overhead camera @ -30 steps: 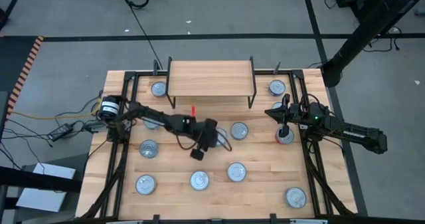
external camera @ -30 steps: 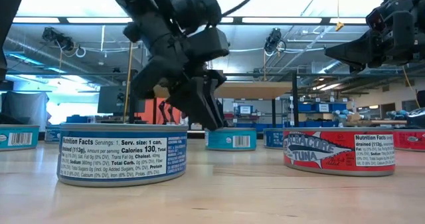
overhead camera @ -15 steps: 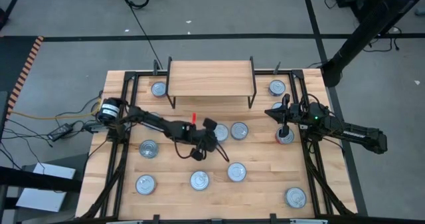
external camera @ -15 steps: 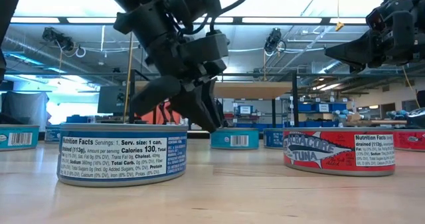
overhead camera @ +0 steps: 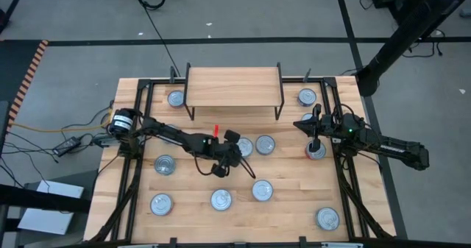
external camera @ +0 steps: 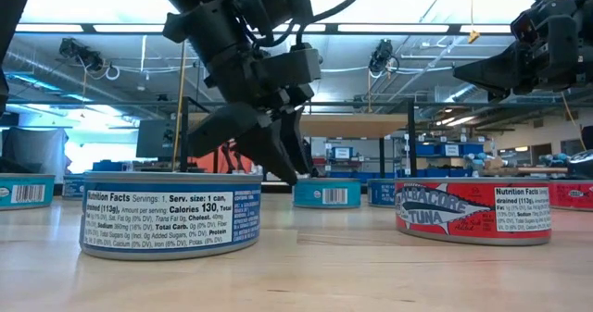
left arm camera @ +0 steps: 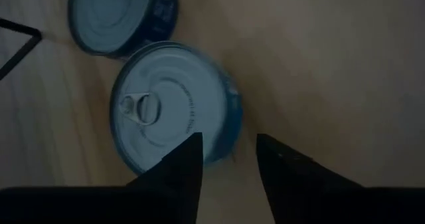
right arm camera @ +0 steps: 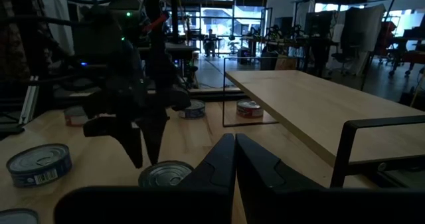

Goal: Stack canned seafood by type on shelf
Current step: Put the yellow blue tuna can on the shelf

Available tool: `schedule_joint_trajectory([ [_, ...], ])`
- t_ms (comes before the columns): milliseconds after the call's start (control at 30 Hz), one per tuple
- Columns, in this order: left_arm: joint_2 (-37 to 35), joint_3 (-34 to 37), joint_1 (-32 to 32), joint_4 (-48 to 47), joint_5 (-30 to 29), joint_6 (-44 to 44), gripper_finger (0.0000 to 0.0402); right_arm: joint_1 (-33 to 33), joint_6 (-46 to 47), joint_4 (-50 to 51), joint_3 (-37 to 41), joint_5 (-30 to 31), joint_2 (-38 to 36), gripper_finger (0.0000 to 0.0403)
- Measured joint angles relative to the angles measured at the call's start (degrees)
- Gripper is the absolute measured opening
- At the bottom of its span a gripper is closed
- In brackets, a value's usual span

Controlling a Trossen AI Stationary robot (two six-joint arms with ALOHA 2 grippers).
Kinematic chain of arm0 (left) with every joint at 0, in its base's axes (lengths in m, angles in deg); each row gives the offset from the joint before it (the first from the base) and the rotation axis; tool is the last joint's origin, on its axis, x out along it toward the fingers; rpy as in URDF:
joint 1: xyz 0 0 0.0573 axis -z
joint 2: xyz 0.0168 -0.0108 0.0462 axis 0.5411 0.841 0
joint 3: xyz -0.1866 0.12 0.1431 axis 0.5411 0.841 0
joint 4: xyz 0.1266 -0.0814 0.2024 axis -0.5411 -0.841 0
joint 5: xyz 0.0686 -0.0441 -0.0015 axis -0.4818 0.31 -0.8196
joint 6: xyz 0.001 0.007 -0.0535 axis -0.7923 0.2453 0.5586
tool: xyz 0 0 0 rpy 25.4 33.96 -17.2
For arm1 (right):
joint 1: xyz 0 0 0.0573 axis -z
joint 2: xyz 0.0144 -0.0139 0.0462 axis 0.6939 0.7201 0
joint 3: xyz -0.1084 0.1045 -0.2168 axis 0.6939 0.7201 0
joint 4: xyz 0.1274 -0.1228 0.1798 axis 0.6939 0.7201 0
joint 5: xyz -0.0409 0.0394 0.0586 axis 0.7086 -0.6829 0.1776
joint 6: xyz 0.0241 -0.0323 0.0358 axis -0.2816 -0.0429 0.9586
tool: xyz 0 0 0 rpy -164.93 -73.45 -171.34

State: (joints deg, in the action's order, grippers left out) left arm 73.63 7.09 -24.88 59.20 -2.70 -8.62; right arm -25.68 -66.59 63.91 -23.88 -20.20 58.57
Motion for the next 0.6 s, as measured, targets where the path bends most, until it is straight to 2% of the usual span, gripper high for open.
schedule_joint_trajectory([
  [400,2.8,-0.3,0.9,1.5,-5.0,-7.3,0.0055,0.0,0.0,-0.5,0.0,0.0,0.2,0.0025],
  [500,2.4,-0.4,1.4,0.3,-4.9,-8.3,0.0018,0.0,0.0,-0.9,0.0,0.1,0.4,0.0025],
  [600,2.2,-2.1,1.7,-3.7,-3.4,-8.4,0.0006,0.0,0.0,-1.0,0.0,0.1,0.5,0.0025],
])
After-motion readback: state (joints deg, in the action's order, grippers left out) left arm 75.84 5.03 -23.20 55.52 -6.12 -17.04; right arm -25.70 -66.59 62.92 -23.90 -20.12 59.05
